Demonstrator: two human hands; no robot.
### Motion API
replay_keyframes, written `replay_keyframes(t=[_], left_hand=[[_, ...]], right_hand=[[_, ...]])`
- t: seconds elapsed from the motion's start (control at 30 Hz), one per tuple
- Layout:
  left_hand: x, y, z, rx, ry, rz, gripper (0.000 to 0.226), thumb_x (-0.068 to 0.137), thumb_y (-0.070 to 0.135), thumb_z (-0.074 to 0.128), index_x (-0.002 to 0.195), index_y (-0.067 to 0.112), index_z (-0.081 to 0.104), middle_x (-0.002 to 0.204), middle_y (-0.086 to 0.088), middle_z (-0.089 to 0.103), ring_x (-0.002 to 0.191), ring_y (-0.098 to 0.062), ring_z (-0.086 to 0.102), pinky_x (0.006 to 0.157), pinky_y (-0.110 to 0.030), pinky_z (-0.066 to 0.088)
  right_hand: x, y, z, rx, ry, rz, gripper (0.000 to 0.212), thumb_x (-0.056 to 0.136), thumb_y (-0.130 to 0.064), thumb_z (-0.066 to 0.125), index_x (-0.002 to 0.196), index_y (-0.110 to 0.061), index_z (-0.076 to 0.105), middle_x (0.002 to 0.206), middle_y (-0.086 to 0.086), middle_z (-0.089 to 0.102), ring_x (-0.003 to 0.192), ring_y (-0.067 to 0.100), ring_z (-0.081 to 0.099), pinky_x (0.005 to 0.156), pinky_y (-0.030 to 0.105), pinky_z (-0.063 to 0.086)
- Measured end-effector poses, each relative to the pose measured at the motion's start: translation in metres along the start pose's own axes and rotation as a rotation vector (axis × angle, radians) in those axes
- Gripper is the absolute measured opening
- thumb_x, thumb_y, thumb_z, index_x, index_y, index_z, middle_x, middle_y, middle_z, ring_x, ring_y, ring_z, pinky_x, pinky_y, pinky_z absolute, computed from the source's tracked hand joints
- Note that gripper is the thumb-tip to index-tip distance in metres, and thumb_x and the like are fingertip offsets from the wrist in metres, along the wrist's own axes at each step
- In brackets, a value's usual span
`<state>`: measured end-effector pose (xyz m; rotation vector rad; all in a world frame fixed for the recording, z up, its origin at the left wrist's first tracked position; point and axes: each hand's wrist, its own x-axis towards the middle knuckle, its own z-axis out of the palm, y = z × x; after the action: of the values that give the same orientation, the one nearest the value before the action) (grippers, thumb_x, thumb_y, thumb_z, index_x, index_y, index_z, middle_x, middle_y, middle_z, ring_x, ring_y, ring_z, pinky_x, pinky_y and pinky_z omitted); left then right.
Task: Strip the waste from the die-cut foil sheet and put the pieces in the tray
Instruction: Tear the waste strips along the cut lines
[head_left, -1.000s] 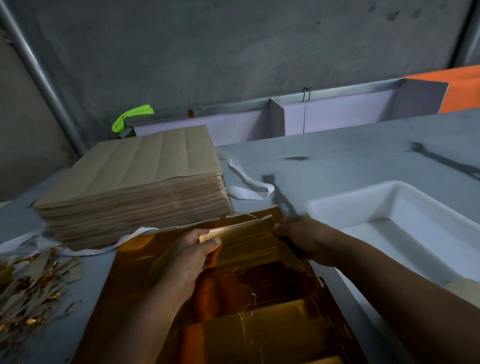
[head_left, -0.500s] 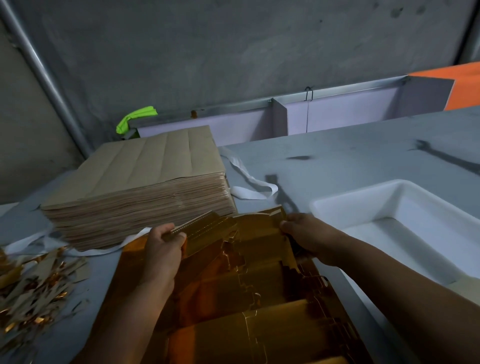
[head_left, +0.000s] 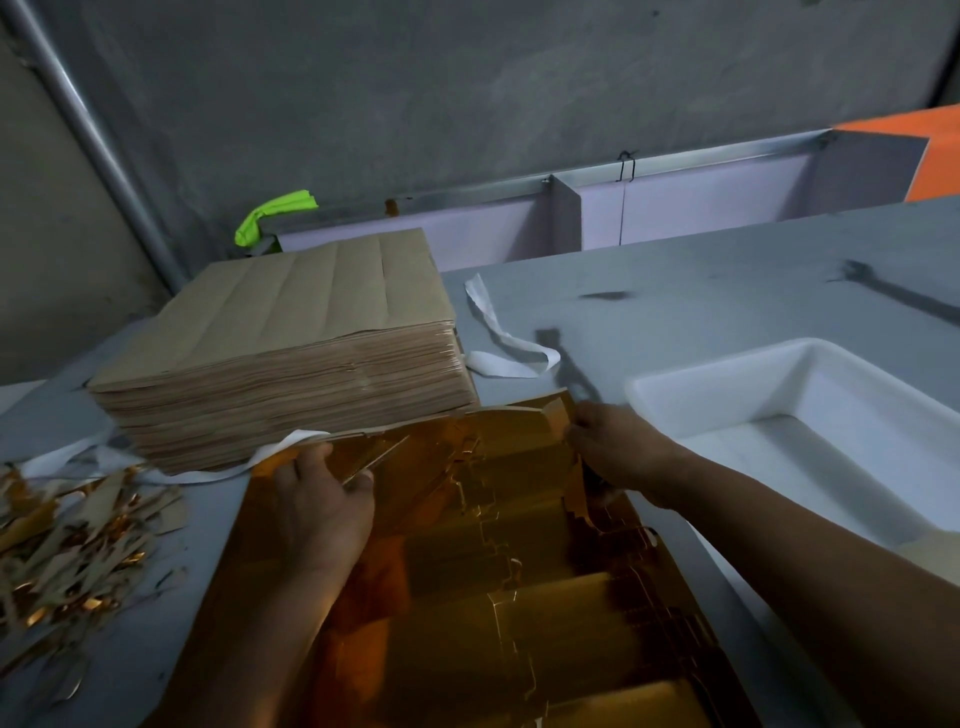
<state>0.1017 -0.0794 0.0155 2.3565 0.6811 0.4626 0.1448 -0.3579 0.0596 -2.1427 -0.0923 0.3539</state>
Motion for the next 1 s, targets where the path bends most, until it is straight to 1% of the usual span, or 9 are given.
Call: replay_keyframes(t=[0.07,0.2,0.3,0.43,0.57,0.67,0.73,0.9,1.0], left_hand=[[-0.009,0.003,0.0,0.047,0.04,0.1,0.059,0.089,0.033,0.067,0.142,0.025,0.041,0.145,-0.009,0.035,0.131,-0.027,0.039,0.095,-0.036,0.04],[-0.034,0.015,0.007,0.075,-0.038,0.301,0.053,0.092,0.036,0.062,0.14,0.033,0.04,0.143,0.004,0.033,0.119,-0.011,0.042,0.088,-0.026,0.042],[-0.057,0.02,0.014,0.11,-0.178,0.413,0.046,0.094,0.039,0.057,0.137,0.039,0.039,0.139,0.011,0.032,0.111,-0.005,0.043,0.083,-0.022,0.042],[-0.08,0.015,0.021,0.126,-0.292,0.528,0.038,0.096,0.041,0.052,0.133,0.04,0.043,0.133,0.017,0.031,0.106,0.003,0.035,0.073,-0.009,0.03],[-0.089,0.007,0.022,0.13,-0.315,0.6,0.035,0.097,0.04,0.053,0.131,0.038,0.047,0.129,0.019,0.034,0.107,0.005,0.036,0.071,-0.005,0.029],[-0.093,-0.001,0.026,0.162,-0.331,0.599,0.033,0.097,0.041,0.051,0.13,0.035,0.049,0.13,0.016,0.036,0.112,0.003,0.037,0.082,-0.01,0.032],[-0.095,-0.006,0.029,0.199,-0.315,0.618,0.031,0.098,0.042,0.047,0.128,0.033,0.051,0.129,0.014,0.037,0.114,0.001,0.037,0.091,-0.016,0.033],[-0.095,-0.009,0.036,0.251,-0.265,0.661,0.029,0.099,0.042,0.041,0.124,0.032,0.051,0.127,0.011,0.041,0.112,-0.001,0.036,0.089,-0.019,0.033],[-0.095,-0.009,0.036,0.26,-0.25,0.682,0.029,0.098,0.041,0.042,0.123,0.031,0.053,0.124,0.01,0.043,0.11,-0.002,0.038,0.088,-0.02,0.033]], right_hand=[[0.0,0.0,0.0,-0.026,0.004,-0.016,0.018,0.104,-0.018,0.038,0.108,-0.014,0.055,0.103,0.017,0.061,0.081,0.031,0.069,0.058,0.036,0.061],[0.001,-0.002,0.0,-0.036,0.025,-0.048,0.02,0.1,-0.014,0.044,0.091,-0.026,0.057,0.084,0.012,0.067,0.063,0.022,0.069,0.05,0.028,0.055],[0.005,0.002,0.003,-0.044,0.031,-0.045,0.012,0.097,-0.018,0.053,0.108,-0.016,0.058,0.088,0.01,0.069,0.069,0.022,0.07,0.057,0.032,0.059],[0.01,0.007,0.003,-0.075,0.075,-0.03,0.038,0.094,-0.022,0.06,0.13,-0.021,0.047,0.103,0.007,0.063,0.085,0.024,0.068,0.071,0.036,0.059],[0.01,0.011,0.003,-0.143,-0.045,-0.123,0.048,0.093,-0.02,0.06,0.137,-0.028,0.044,0.109,0.004,0.06,0.084,0.016,0.061,0.062,0.026,0.051],[0.005,0.009,0.001,-0.412,-0.156,-0.204,0.047,0.096,-0.024,0.058,0.141,-0.027,0.045,0.129,0.005,0.055,0.111,0.022,0.058,0.09,0.035,0.052],[0.002,0.006,0.0,-0.663,-0.246,-0.232,0.036,0.099,-0.028,0.053,0.135,-0.026,0.052,0.129,0.002,0.056,0.117,0.022,0.056,0.092,0.031,0.046],[-0.007,-0.003,-0.006,-0.746,-0.448,-0.124,0.029,0.098,-0.017,0.054,0.126,-0.022,0.06,0.124,0.008,0.059,0.105,0.028,0.065,0.09,0.042,0.057],[-0.012,-0.009,-0.011,-0.627,-0.447,-0.118,0.021,0.098,-0.01,0.053,0.114,-0.02,0.062,0.112,0.012,0.063,0.093,0.031,0.07,0.081,0.042,0.061]])
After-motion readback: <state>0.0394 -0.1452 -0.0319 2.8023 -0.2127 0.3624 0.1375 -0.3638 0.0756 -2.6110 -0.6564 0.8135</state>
